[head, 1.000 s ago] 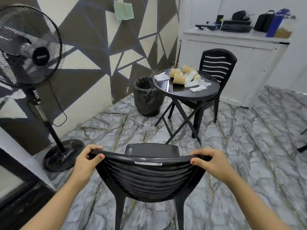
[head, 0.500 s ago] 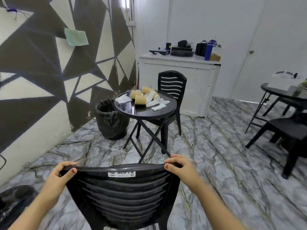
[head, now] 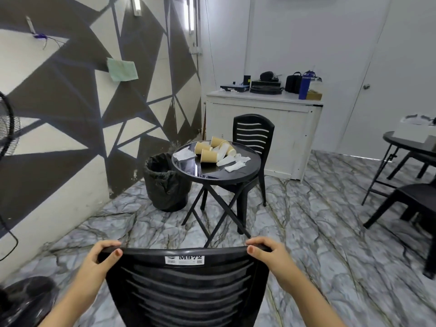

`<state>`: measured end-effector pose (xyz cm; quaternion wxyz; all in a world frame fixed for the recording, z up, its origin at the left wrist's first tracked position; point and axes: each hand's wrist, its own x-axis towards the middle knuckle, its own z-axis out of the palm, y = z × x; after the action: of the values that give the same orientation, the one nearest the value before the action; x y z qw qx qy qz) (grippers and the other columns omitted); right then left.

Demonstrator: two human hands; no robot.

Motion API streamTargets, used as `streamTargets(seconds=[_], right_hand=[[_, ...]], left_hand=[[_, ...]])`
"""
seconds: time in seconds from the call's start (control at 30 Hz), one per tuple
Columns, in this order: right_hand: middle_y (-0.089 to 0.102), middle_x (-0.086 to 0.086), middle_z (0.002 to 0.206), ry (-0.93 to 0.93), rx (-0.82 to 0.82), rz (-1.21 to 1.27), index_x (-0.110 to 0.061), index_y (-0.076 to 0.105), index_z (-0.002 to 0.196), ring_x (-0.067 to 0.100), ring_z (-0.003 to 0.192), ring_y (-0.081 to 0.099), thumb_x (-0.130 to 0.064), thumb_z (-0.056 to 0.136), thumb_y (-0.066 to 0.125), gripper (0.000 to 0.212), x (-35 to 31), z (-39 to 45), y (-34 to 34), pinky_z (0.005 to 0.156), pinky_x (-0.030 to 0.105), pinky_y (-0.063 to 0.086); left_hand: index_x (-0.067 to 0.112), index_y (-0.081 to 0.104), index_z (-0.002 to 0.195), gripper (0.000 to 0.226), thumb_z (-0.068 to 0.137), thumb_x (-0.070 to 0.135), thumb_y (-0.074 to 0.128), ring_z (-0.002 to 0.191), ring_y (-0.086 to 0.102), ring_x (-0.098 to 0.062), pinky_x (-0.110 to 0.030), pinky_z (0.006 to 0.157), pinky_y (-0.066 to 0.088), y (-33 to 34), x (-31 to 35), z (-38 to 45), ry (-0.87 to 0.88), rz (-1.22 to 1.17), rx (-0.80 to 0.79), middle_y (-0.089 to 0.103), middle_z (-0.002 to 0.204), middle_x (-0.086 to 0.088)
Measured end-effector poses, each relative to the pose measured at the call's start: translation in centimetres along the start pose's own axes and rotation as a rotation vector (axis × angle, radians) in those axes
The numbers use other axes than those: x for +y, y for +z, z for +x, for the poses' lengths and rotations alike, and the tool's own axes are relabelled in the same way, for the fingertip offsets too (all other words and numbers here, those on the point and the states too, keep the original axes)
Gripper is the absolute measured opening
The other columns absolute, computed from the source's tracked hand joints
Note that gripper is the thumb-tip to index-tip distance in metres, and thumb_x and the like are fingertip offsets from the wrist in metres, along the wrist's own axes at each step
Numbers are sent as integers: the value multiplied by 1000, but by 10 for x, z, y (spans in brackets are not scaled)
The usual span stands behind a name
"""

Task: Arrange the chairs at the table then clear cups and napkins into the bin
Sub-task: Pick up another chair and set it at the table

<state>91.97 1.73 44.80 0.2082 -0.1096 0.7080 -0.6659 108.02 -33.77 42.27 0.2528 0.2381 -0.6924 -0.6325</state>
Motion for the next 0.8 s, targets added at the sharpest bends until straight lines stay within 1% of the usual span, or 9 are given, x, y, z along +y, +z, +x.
streamTargets(seconds=[0.13,0.2,0.27,0.3,0.37,0.47,0.57,0.67,0.8], right_hand=[[71,3,87,-13,9,15,-16,73,87,9,76,68,-20,71,78,17,-6,19,1,64,17,50],[73,3,85,-32,15,27,-19,75,83,11,78,69,-42,51,87,42,-10,32,2,68,20,52],[74,2,81,-57,40,39,-18,76,81,13,79,70,-60,26,86,70,-13,46,1,73,24,54],[74,4,83,-71,44,43,-17,75,80,16,80,69,-61,26,85,70,-15,54,1,75,26,55],[73,11,86,-87,39,70,-16,75,78,20,81,69,-47,42,83,48,-23,69,2,74,29,54],[73,7,79,-95,33,101,-13,74,76,19,76,69,-29,59,77,24,-36,94,2,65,24,52],[72,9,82,-73,36,110,-11,74,77,22,77,68,-20,71,73,11,-46,123,0,65,26,52],[73,9,79,-59,39,103,-13,75,73,23,77,69,-28,61,75,19,-55,148,-1,67,29,52],[75,12,81,-74,8,108,-13,75,75,18,70,71,-49,40,86,51,-66,173,-2,57,23,54]], left_hand=[[15,60,88,11,90,7,52,85,52,-18,-30,78,40,5,9,16,-31,-28,-30,57,94,-6],[16,60,87,10,90,10,52,81,51,-20,-31,73,39,8,14,27,-21,-29,-31,56,90,-8],[17,60,85,8,89,15,53,81,51,-22,-33,73,39,12,19,39,-16,-28,-26,56,88,-8],[17,60,84,7,88,19,54,82,52,-23,-35,74,39,15,22,46,-19,-37,-31,56,88,-8],[16,59,82,10,83,26,56,82,52,-24,-37,73,39,21,29,60,-35,-73,-45,55,86,-9],[15,58,80,17,75,31,59,82,51,-23,-37,72,39,31,40,86,-39,-122,-52,55,83,-7],[19,59,74,13,72,32,61,82,49,-23,-37,72,39,40,48,112,-42,-158,-66,54,81,-6],[22,61,71,12,70,34,64,81,52,-23,-39,72,42,49,55,133,-56,-174,-54,55,81,-6],[26,66,87,24,68,41,66,99,56,-33,-52,95,42,56,56,160,-33,-158,-21,59,104,-15]])
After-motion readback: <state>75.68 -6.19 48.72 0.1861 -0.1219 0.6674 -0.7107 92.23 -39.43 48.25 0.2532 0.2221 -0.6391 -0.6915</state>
